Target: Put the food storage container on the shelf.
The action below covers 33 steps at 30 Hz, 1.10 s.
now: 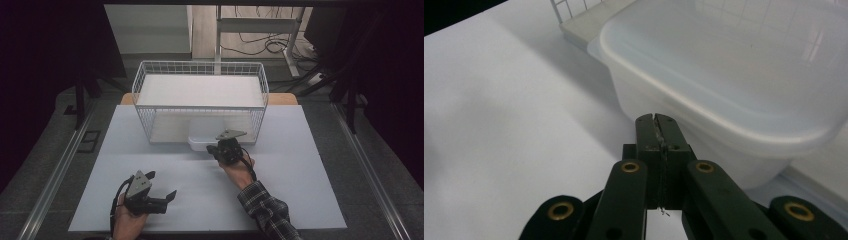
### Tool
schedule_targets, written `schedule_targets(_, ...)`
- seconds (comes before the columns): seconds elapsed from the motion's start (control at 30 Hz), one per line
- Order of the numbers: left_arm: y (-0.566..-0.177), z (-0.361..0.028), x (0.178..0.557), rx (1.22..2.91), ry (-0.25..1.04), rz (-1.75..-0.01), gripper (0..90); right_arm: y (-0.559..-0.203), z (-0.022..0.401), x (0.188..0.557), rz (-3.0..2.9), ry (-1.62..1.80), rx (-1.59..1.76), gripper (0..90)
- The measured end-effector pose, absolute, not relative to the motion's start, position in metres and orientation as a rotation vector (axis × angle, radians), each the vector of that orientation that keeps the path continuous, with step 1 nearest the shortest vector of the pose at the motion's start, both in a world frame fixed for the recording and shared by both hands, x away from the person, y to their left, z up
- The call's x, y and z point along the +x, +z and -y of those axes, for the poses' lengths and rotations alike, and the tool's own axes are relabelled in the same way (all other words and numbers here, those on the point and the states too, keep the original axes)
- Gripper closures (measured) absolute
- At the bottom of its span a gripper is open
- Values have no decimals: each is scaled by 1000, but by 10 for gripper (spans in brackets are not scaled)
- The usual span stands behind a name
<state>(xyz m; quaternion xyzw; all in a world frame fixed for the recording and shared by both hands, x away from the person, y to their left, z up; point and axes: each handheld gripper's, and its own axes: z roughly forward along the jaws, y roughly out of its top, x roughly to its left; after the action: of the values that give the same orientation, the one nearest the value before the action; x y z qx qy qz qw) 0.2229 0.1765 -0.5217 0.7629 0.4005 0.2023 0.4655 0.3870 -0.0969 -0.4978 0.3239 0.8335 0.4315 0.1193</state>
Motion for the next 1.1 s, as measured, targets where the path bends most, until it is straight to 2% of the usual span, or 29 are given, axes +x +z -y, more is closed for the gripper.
schedule_targets(1.1, -523, -177, 227, 1876, 468, -964, 30, -499, 74, 438, -2393, 1189, 972, 890)
